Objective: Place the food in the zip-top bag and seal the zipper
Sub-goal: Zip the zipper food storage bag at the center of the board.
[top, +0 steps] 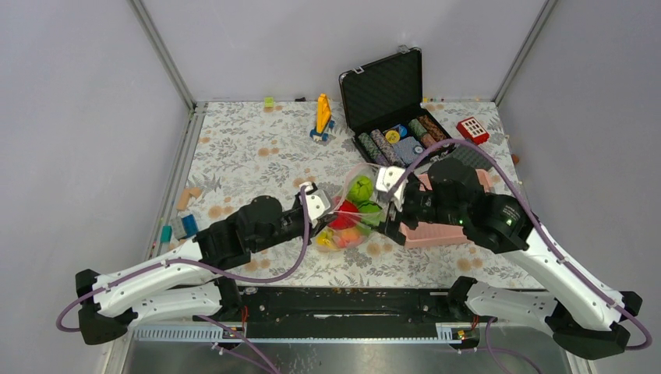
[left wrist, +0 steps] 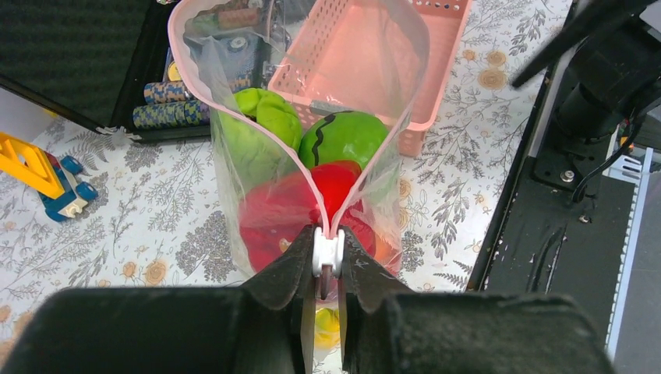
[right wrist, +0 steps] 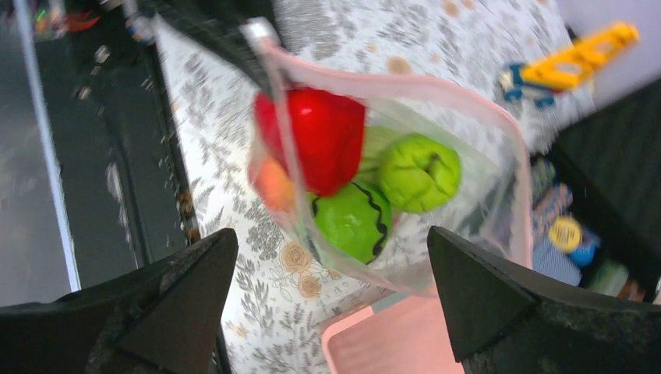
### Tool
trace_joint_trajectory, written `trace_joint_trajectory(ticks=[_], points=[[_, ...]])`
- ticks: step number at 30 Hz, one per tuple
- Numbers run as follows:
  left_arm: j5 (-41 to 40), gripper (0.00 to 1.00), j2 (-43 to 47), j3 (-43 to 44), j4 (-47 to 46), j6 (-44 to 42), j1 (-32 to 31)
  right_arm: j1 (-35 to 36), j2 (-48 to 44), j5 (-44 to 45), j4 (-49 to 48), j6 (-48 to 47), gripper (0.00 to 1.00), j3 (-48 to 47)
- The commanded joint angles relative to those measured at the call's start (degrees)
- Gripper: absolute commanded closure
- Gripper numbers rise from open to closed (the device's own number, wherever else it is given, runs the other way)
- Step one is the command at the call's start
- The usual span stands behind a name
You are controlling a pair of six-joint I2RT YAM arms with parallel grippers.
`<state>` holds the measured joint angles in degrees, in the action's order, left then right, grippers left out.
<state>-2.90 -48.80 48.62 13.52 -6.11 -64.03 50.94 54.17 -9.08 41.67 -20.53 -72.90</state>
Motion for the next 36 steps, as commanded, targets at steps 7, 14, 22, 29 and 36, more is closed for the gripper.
trace_joint_trajectory(ticks=[7,14,22,29,36], points=[[4.54,1.00,-0.43,5.68,0.80,-2.23,0.05,-0.05,3.98,-30.06,0.95,-33.04,0.00,-2.53],[8.60,1.00,-1.83,8.49,4.36,-2.30,0.05,-0.05,10.99,-30.15,-1.92,-37.12,0.00,-6.10],[10.28,1.00,-4.07,10.04,5.65,-2.31,0.05,-0.07,15.09,-26.52,-1.41,-36.00,0.00,-5.83],[17.01,1.00,-1.55,9.12,6.43,-4.30,0.05,-0.26,18.05,-14.90,4.34,-33.78,0.21,-9.03],[17.26,1.00,0.75,7.22,4.79,-5.47,0.05,-0.66,18.46,-14.52,9.31,-33.80,0.55,-8.52]])
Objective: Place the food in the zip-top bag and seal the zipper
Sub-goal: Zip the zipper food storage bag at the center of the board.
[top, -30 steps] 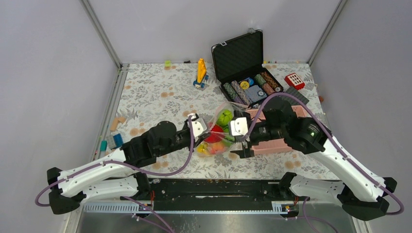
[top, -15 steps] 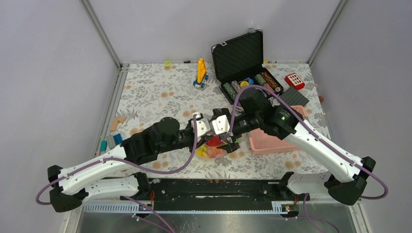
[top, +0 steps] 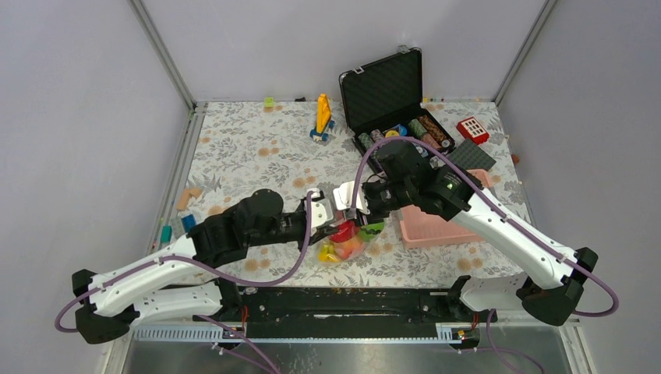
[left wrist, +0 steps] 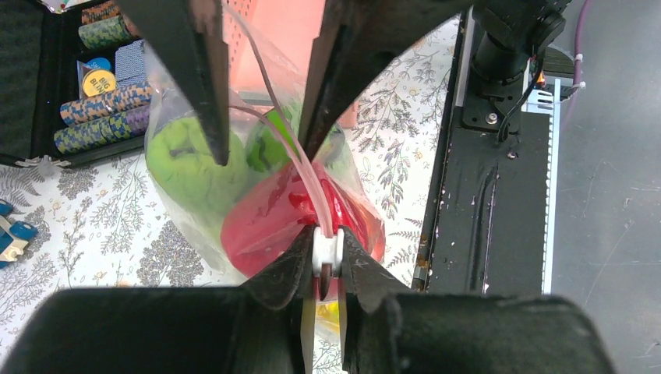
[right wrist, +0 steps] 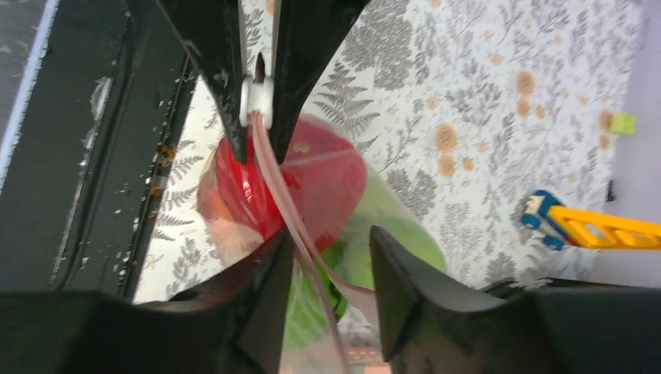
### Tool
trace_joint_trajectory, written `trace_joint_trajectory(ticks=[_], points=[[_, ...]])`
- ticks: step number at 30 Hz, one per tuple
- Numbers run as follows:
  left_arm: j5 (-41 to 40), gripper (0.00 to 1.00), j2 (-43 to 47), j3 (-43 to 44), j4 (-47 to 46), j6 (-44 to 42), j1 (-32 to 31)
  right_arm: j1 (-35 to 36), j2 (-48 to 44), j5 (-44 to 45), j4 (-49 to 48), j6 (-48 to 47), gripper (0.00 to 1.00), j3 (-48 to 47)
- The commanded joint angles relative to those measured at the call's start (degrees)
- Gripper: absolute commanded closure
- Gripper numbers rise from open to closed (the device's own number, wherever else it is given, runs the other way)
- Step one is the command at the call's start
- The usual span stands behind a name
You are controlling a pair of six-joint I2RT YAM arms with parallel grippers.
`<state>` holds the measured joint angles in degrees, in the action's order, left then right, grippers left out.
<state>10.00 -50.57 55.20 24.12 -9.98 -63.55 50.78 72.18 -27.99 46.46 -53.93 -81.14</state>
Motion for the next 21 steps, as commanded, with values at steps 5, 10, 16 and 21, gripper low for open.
trace_joint_trajectory(ticks=[5,10,16,21], points=[[3.74,1.00,3.07,-0.87,-6.59,-2.29,-0.43,-0.59,-0.34,-0.12,7.66,-3.51,0.76,-0.08],[3.72,1.00,3.90,-2.37,-7.60,-3.36,-0.44,-0.52,-0.02,-1.47,8.22,-3.43,0.93,-1.24],[-2.72,0.50,6.53,-6.49,-13.00,-0.07,-0.44,-0.51,-1.59,2.40,1.30,4.20,1.00,-0.13],[-7.28,0.30,9.28,-13.81,-20.90,4.54,-0.28,-0.51,-4.36,7.10,-4.68,11.88,1.00,3.43]])
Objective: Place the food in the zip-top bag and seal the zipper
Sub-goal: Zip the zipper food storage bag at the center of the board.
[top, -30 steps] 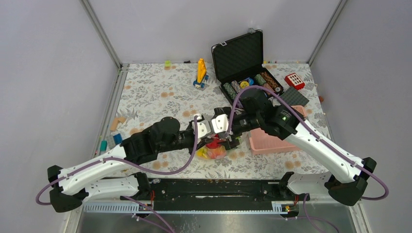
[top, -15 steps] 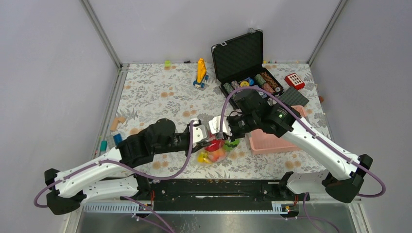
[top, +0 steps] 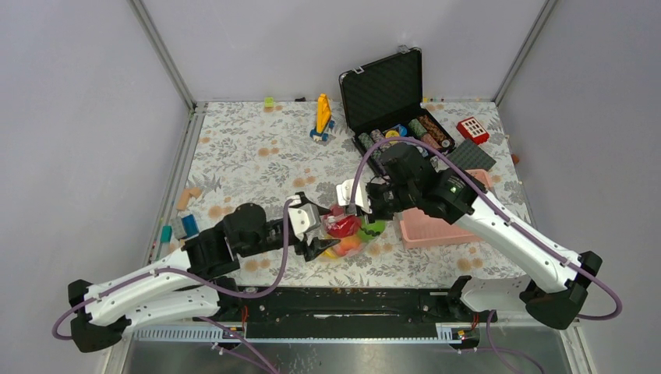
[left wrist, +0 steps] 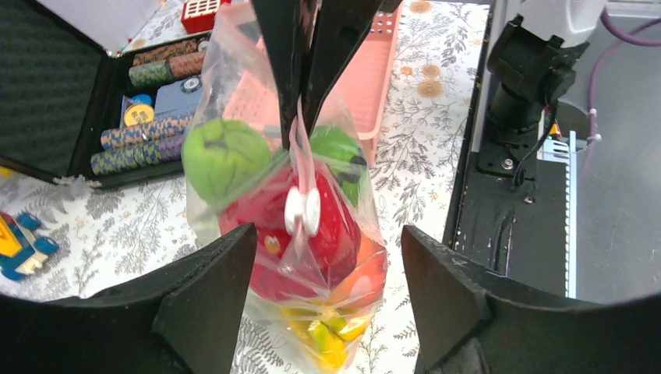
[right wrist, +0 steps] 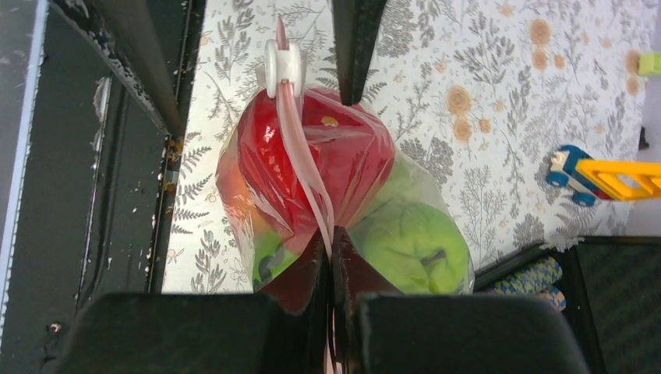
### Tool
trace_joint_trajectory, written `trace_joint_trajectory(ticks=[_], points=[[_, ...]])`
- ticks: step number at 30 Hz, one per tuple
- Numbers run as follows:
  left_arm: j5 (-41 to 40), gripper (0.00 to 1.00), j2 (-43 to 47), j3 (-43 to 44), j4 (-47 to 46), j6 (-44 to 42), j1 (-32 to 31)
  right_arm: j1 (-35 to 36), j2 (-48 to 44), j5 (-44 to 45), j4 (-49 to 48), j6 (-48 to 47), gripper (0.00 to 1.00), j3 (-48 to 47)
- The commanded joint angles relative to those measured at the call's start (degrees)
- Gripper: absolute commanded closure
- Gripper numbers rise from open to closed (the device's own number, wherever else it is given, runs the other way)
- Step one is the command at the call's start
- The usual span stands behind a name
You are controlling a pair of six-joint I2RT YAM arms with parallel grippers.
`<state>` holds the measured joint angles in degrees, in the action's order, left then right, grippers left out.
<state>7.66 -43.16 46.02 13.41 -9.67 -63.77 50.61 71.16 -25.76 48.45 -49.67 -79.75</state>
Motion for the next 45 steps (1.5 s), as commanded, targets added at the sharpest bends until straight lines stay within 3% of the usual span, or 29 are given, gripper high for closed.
trace_joint_trajectory(ticks=[1,6,12,18,22,25,33,38,42,45], points=[[-6.07,0.28,2.32,-6.04,-12.31,5.40,0.07,-0.41,-3.81,5.33,-7.84,8.85,1.00,2.99],[-5.84,0.27,5.13,-12.18,-22.87,11.86,5.38,-0.42,-5.61,5.51,-10.79,15.24,1.00,5.61],[14.70,0.28,7.00,-17.75,-34.96,20.24,17.94,-0.42,-7.14,4.02,-12.83,17.19,1.00,7.83],[23.19,0.30,3.57,-16.67,-35.84,19.16,19.55,-0.45,-5.38,5.46,-12.93,20.86,1.00,6.40],[25.69,0.41,1.37,-15.27,-35.77,18.36,19.58,-0.51,-4.95,5.81,-13.97,22.34,1.00,6.38],[25.98,0.58,0.98,-15.02,-36.07,18.27,19.73,-0.51,-4.71,6.30,-14.45,23.48,1.00,6.10],[25.42,0.60,2.23,-16.05,-39.02,20.06,20.13,-0.69,-4.83,5.84,-14.95,24.41,1.00,7.06],[25.95,0.68,1.87,-15.67,-39.68,20.46,20.18,-0.69,-5.48,4.65,-15.83,25.06,1.00,7.75],[26.48,0.82,0.76,-15.17,-39.62,20.14,20.22,-0.72,-5.81,4.49,-16.03,25.32,1.00,7.94],[28.04,1.00,-0.02,-14.62,-39.73,20.13,20.22,-0.69,-5.93,4.16,-16.07,25.32,1.00,8.17]])
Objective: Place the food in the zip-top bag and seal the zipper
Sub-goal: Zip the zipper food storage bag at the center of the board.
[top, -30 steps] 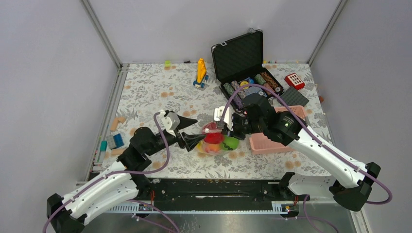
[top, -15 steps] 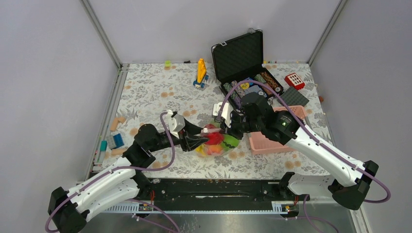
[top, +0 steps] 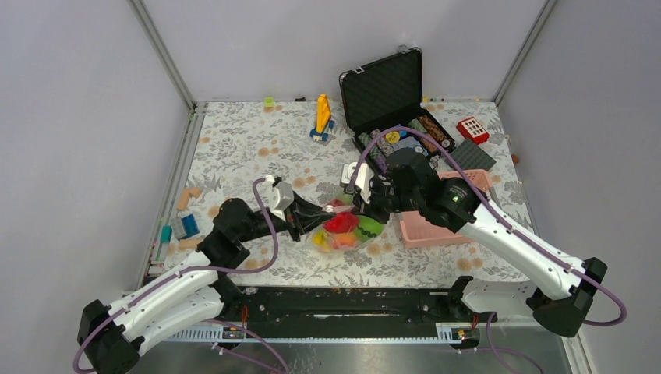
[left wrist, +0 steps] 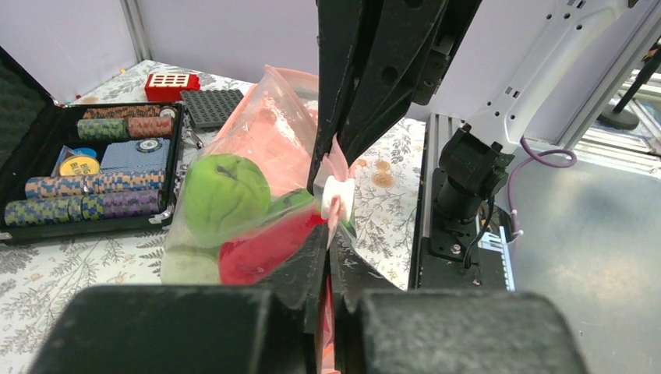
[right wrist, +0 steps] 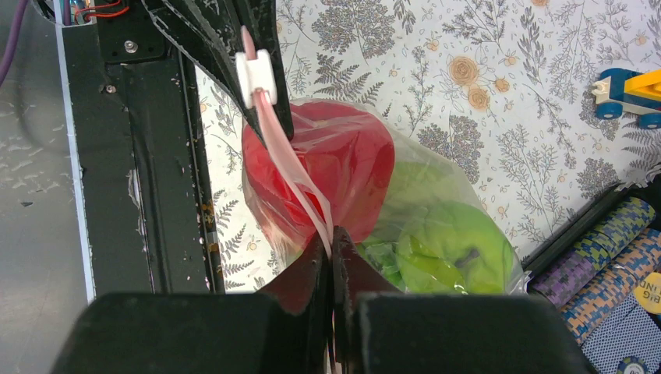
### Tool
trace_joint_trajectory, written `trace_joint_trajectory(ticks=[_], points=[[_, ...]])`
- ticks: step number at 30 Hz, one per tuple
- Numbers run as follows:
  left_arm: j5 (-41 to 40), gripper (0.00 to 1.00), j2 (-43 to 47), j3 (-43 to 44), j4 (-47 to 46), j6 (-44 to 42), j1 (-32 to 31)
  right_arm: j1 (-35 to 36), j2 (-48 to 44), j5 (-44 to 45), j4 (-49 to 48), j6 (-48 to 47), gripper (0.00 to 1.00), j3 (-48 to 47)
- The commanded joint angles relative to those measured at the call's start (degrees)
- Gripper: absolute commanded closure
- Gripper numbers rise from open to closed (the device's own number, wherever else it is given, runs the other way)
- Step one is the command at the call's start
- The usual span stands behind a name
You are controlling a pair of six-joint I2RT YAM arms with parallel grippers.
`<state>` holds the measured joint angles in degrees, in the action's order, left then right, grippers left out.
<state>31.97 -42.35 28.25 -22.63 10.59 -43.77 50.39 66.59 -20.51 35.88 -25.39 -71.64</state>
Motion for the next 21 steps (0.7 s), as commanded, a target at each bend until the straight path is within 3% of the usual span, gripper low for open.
trace_joint_trajectory(ticks=[1,4,7,9,11,14,21], points=[[4.36,1.00,-0.98,3.24,-3.73,-0.21,0.18,-0.47,-1.34,-1.15,-3.46,1.04,1.00,0.13],[5.66,1.00,-1.03,3.48,-3.49,-0.77,0.21,-0.47,-1.41,-1.00,-3.10,0.02,0.94,0.06],[6.33,1.00,-0.80,4.02,-1.61,-1.78,0.22,-0.47,-0.54,-0.63,-1.54,-0.41,0.70,-2.94],[6.64,1.00,-0.56,4.26,-0.43,-2.49,0.24,-0.47,0.41,-2.50,0.48,0.80,0.46,-6.35],[6.71,1.00,-0.35,4.40,0.34,-3.07,0.20,-0.47,1.01,-7.09,1.71,1.81,0.36,-9.06],[5.88,1.00,-0.08,4.53,1.03,-3.04,0.24,-0.38,0.73,-13.65,-0.22,2.86,0.33,-9.39],[3.13,1.00,0.85,5.25,3.75,-3.07,0.19,0.09,1.83,-15.33,-3.17,5.96,0.32,-9.57]])
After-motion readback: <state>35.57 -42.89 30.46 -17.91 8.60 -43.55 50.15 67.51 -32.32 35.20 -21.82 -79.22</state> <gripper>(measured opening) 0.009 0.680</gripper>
